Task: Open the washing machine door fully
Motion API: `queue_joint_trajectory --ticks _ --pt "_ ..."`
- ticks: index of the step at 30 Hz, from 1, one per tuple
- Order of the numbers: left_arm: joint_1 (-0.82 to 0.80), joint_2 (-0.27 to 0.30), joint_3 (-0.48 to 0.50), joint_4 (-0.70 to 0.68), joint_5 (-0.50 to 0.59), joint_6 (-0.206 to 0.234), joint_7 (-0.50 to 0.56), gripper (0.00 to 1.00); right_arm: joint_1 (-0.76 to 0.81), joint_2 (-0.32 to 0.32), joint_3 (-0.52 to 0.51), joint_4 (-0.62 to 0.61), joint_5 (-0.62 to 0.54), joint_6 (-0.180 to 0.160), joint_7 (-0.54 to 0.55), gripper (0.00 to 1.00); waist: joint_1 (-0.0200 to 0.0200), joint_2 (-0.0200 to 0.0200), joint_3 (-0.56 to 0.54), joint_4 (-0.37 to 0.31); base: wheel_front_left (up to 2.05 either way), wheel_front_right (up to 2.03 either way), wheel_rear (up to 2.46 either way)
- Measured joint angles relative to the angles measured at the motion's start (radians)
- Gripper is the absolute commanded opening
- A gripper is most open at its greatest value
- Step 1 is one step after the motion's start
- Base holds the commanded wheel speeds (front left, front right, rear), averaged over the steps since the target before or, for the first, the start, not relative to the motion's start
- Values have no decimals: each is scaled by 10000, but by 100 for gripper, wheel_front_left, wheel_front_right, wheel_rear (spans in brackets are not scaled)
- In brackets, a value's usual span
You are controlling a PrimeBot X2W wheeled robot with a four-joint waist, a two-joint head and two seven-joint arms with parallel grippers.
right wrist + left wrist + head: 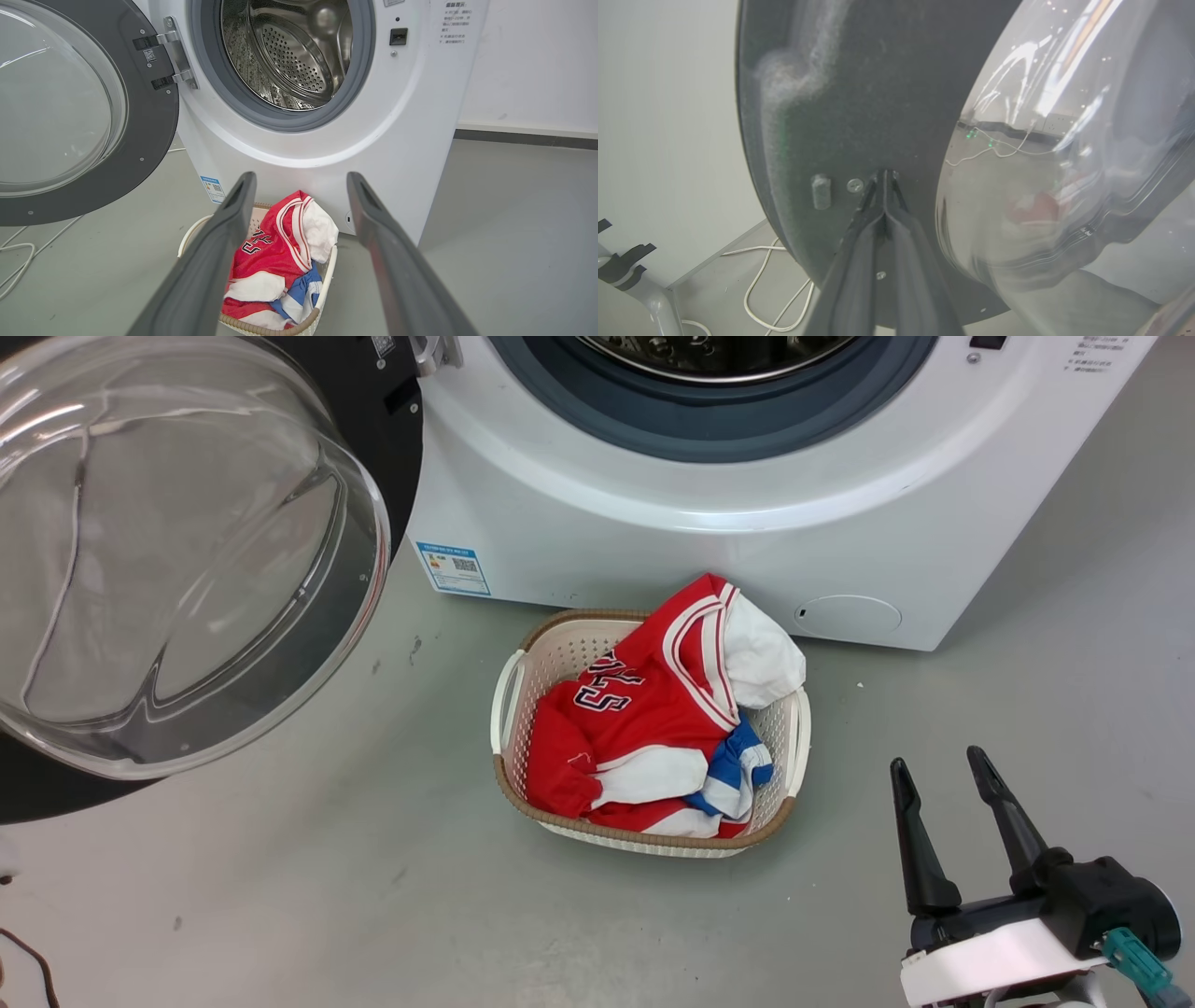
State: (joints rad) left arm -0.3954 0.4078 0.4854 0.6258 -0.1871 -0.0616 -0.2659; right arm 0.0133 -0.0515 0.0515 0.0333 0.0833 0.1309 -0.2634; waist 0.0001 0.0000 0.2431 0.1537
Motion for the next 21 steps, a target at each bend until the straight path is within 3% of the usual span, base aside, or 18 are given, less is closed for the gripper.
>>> queue_joint_trajectory --ticks 10,21 --pt "705 -186 146 -523 481 -249 2 0 141 0 36 15 272 0 0 100 0 0 -685 -167 0 0 0" --pt "2141 -1179 -268 -3248 1005 -502 2 0 538 0 -267 -230 435 0 0 100 0 0 -1631 -374 0 0 0"
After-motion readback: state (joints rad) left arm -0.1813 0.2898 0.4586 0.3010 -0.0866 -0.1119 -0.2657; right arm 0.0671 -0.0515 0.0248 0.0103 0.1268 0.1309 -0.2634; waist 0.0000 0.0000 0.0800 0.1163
